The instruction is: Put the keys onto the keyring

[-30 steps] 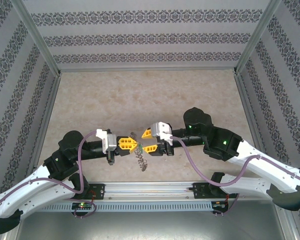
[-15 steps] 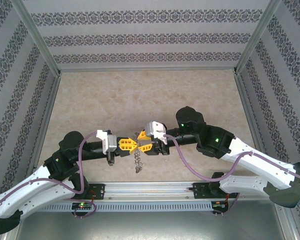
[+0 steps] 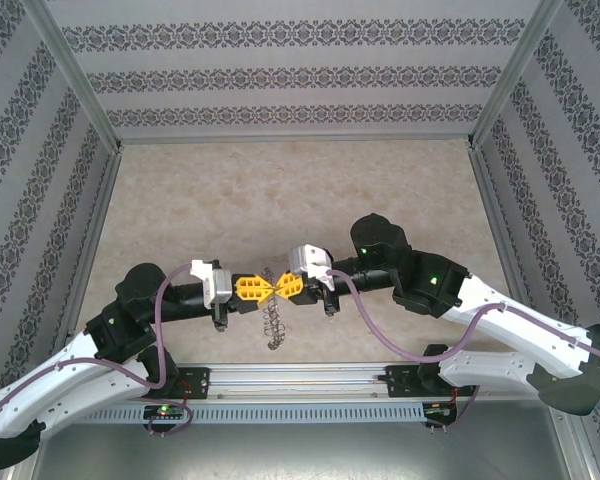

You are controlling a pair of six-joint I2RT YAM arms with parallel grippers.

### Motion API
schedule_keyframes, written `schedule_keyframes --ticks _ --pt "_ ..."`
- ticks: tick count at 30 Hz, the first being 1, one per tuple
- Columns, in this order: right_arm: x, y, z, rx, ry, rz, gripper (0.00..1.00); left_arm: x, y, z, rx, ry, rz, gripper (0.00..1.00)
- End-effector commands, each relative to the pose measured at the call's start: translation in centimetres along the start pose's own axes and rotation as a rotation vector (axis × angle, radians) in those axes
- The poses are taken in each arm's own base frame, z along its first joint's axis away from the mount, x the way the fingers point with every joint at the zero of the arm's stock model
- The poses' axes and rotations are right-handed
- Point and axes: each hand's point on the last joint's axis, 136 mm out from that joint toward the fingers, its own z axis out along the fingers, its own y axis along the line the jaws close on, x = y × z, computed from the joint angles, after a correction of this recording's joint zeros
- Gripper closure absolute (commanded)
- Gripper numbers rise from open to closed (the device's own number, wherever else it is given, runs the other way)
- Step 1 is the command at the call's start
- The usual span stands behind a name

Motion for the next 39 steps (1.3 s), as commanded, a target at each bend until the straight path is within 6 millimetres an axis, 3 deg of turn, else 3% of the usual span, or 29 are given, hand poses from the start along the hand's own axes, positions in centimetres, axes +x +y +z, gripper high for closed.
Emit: schedule_keyframes --ticks 1,3,6,12,16,21,24,26,32,39 --pt "-0.8 -0.9 -0.8 0.053 0.007 -0.029 1.0 0.3 0.9 -0.1 -0.049 0.084 0.007 0.82" --pt "0.0 -1.3 -0.6 0.081 0.061 -0.038 1.0 1.4 1.4 0.0 -0.07 0.156 0.002 0.75" --pt "1.0 -1.6 -0.2 0.111 0.132 -0.057 1.0 2.8 1.9 0.3 -0.081 0.26 0.003 0.79" --pt "1.6 -1.5 0.3 0.121 0.18 -0.081 1.0 3.7 2.5 0.8 -0.081 0.344 0.02 0.84" --pt "2.0 -1.6 0.4 0.13 0.205 -0.09 1.0 3.6 2.5 0.9 -0.081 0.331 0.027 1.0" --pt "2.0 -1.4 0.1 0.129 0.194 -0.085 1.0 2.7 1.9 0.5 -0.067 0.264 0.039 1.0" --pt "2.2 -1.3 0.0 0.133 0.181 -0.067 0.78 1.3 1.4 -0.1 -0.069 0.175 0.056 1.0" --pt "2.5 -1.4 0.0 0.135 0.188 -0.054 0.73 0.7 1.2 -0.4 -0.067 0.133 0.06 1.0" --pt "2.5 -1.4 0.1 0.124 0.179 -0.042 0.77 0.6 0.7 -0.5 -0.05 0.109 0.052 1.0" --pt "1.9 -0.9 0.2 0.088 0.147 -0.035 0.7 0.8 0.6 -0.5 -0.044 0.104 0.049 1.0"
